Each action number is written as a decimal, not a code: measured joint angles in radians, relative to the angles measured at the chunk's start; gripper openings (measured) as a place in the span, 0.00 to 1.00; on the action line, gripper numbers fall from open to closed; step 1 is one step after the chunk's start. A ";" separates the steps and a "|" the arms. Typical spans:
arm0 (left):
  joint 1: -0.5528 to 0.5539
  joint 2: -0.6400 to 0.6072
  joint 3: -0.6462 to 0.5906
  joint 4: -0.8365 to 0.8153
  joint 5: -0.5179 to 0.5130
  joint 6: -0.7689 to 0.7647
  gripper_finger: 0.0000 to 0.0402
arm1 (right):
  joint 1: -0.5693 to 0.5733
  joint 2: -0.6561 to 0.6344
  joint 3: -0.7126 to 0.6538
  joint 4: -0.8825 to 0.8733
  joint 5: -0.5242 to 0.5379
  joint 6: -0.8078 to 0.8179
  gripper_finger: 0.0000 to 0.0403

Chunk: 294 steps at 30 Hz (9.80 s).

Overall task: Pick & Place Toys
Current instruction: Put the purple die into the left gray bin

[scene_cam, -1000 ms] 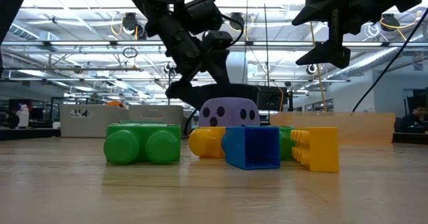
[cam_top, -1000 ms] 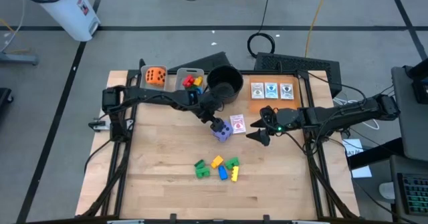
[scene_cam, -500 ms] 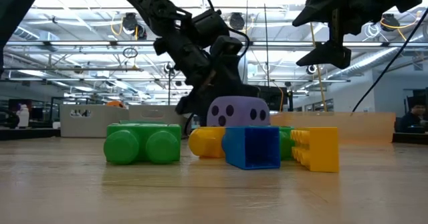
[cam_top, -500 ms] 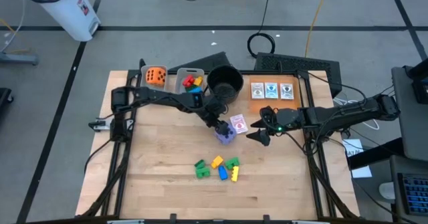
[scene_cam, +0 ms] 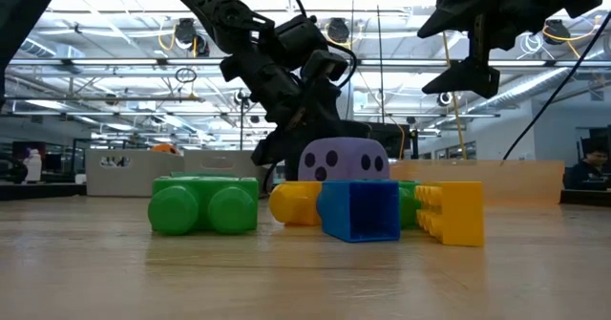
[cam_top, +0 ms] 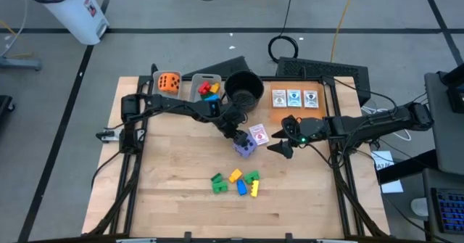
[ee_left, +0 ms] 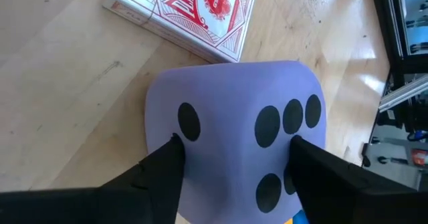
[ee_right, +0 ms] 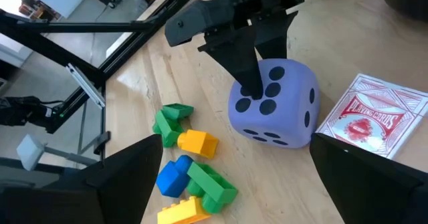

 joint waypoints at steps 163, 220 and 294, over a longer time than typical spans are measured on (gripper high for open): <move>0.030 -0.015 0.031 -0.104 0.016 0.044 0.87 | -0.003 0.009 0.000 0.002 0.007 0.042 0.93; 0.043 -0.042 0.029 -0.079 -0.010 0.090 0.38 | -0.003 0.009 0.000 0.000 0.003 0.037 0.93; 0.125 -0.140 0.031 -0.238 -0.032 0.269 0.60 | -0.003 0.009 0.000 0.000 0.007 0.030 0.93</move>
